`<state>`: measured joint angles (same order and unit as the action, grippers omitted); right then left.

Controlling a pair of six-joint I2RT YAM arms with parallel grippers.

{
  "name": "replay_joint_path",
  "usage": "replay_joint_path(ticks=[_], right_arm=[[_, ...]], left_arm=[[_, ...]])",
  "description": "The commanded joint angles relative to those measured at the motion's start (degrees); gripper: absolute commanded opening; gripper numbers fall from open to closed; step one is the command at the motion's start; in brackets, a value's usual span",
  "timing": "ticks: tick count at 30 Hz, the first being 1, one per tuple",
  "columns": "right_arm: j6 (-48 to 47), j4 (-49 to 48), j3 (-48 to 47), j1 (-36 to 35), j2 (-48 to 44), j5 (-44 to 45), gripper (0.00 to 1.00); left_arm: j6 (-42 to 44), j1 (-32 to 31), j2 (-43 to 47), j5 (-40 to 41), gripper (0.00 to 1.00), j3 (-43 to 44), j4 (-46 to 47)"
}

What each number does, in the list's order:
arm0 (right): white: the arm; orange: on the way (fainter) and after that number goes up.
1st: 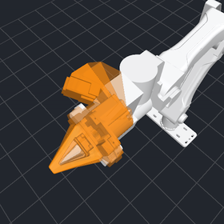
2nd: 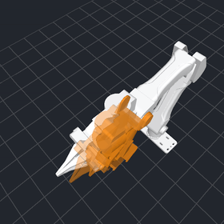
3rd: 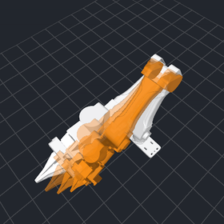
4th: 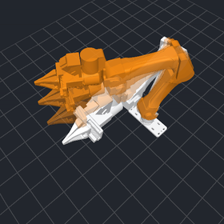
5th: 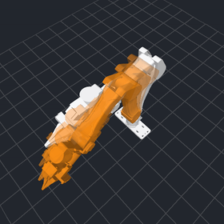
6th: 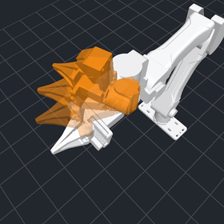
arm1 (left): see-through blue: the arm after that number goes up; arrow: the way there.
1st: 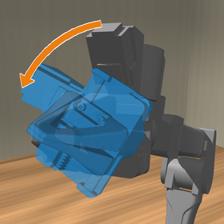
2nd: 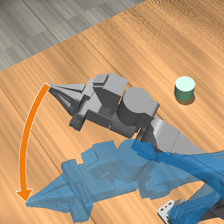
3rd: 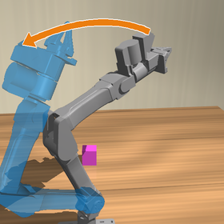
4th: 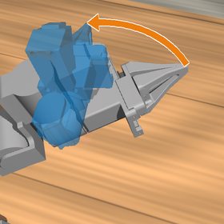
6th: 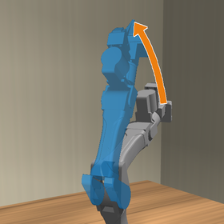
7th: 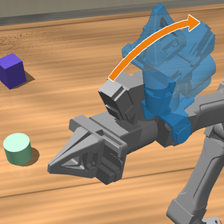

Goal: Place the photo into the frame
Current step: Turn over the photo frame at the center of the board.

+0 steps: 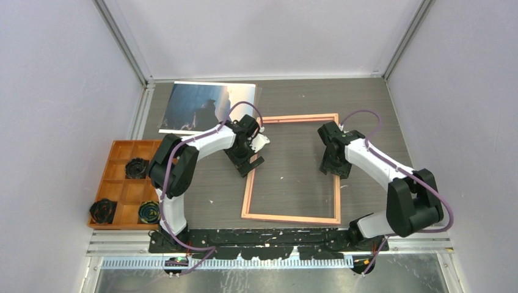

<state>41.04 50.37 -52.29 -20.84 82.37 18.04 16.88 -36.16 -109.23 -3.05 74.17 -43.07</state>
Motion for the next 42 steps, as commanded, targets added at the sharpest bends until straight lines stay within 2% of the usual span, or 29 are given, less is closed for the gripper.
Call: replay_joint_path(ticks=[1,8,12,17,20,27,30,33,36,39,42], right_arm=[[1.9,-6.2,-3.1,0.1,2.7,2.3,0.57],[2.3,-7.3,-3.0,1.7,7.0,4.5,0.57],[2.5,-8.0,-2.3,2.7,8.3,5.0,0.61],[1.6,-8.8,-1.9,4.1,9.9,4.8,0.73],[1.3,-8.9,-2.3,4.9,9.6,4.2,0.76],[1.5,-3.3,-10.5,5.1,5.4,6.5,0.77],[2.8,-2.8,-14.1,4.8,2.1,4.2,0.8],[4.0,-4.7,-17.7,2.8,1.2,0.9,0.84],[4.4,-6.7,-23.3,-1.7,4.7,-1.7,0.88],[2.9,-8.6,-31.7,-5.2,11.8,-6.0,0.89],[0.7,-9.2,-42.3,-7.0,20.3,-8.6,0.9]], left_arm=[[0.2,-2.3,-2.5,-3.3,1.0,-0.7,4.8],[0.1,-2.8,-3.5,-3.7,1.0,0.2,5.2],[0.1,-2.9,-4.6,-4.2,1.0,1.8,4.1],[0.3,-2.9,-4.7,-4.7,1.0,1.5,3.6],[0.5,-2.9,-4.6,-5.2,1.0,1.5,3.0],[-0.8,-2.9,-3.1,-12.2,1.0,4.4,-0.6],[-1.5,-2.0,-1.7,-16.1,1.0,7.6,-3.4],[-1.2,2.1,0.8,-19.3,1.0,11.1,-6.1],[0.0,8.9,2.2,-19.3,1.0,15.4,-8.9],[1.4,17.0,1.7,-13.2,1.0,21.0,-11.1],[1.4,24.6,-1.0,-3.7,1.0,27.3,-11.5]])
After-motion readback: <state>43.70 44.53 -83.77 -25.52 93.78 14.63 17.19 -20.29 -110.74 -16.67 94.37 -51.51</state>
